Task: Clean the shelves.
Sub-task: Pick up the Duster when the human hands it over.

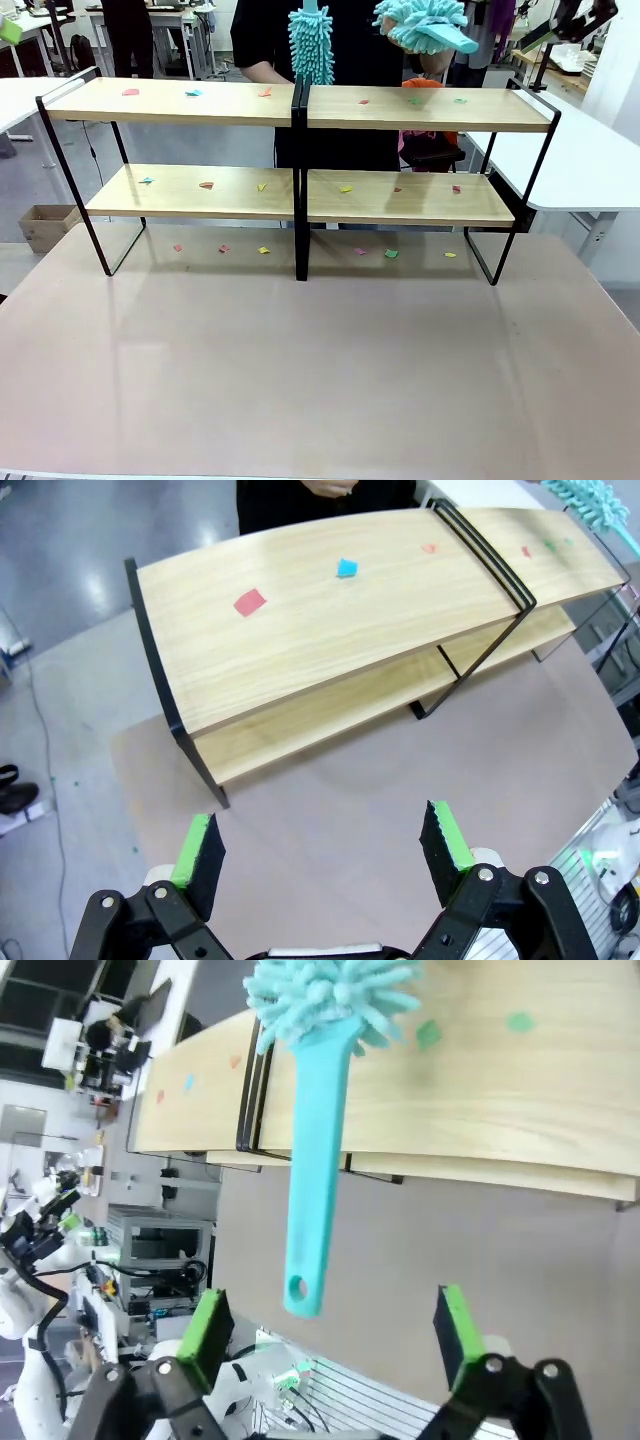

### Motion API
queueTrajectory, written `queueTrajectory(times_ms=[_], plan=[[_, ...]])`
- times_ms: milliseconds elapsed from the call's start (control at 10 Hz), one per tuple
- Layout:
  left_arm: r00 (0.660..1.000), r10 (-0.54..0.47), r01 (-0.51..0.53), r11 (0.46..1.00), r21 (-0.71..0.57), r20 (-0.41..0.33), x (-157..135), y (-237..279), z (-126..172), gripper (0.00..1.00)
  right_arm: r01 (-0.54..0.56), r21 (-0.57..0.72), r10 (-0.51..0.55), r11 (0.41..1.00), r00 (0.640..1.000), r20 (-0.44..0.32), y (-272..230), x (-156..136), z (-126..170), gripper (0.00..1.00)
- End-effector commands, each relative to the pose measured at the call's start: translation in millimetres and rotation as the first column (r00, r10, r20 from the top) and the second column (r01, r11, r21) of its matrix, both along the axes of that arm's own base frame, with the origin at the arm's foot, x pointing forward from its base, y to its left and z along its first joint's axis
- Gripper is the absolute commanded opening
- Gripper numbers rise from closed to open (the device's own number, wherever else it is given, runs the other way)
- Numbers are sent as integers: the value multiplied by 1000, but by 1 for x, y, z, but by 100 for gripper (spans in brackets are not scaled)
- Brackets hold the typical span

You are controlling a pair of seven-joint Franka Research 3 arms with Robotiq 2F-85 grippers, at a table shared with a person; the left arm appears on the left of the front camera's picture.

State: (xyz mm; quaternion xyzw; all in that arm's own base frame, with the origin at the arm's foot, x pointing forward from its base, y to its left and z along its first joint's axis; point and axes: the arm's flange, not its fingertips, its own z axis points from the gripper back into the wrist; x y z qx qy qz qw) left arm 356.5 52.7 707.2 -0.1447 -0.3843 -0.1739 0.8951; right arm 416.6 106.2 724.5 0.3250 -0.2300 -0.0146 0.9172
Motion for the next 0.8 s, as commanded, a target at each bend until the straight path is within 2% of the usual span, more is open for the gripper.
queueTrajectory(times_ms=[0, 100, 200, 300, 500, 700], plan=[[1000, 1, -1, 1000, 0, 4, 0, 0, 0, 100, -57, 92, 66, 994, 993, -95, 7, 9, -11, 100], [1000, 1, -1, 1000, 0, 4, 0, 0, 0, 100, -12, 253, 68, 967, 974, -214, 11, 41, -27, 100], [1000, 1, -1, 1000, 0, 4, 0, 0, 0, 100, 38, 436, 86, 899, 961, -261, 6, 69, -40, 100], [1000, 1, -1, 1000, 0, 4, 0, 0, 0, 100, 89, 468, 48, 879, 961, -273, 4, 85, -49, 100], [1000, 1, -1, 1000, 0, 4, 0, 0, 0, 100, 125, 536, 37, 835, 959, -281, -2, 103, -65, 100], [1000, 1, -1, 1000, 0, 4, 0, 0, 0, 100, 102, 615, 60, 782, 970, -237, -7, 107, -74, 100]])
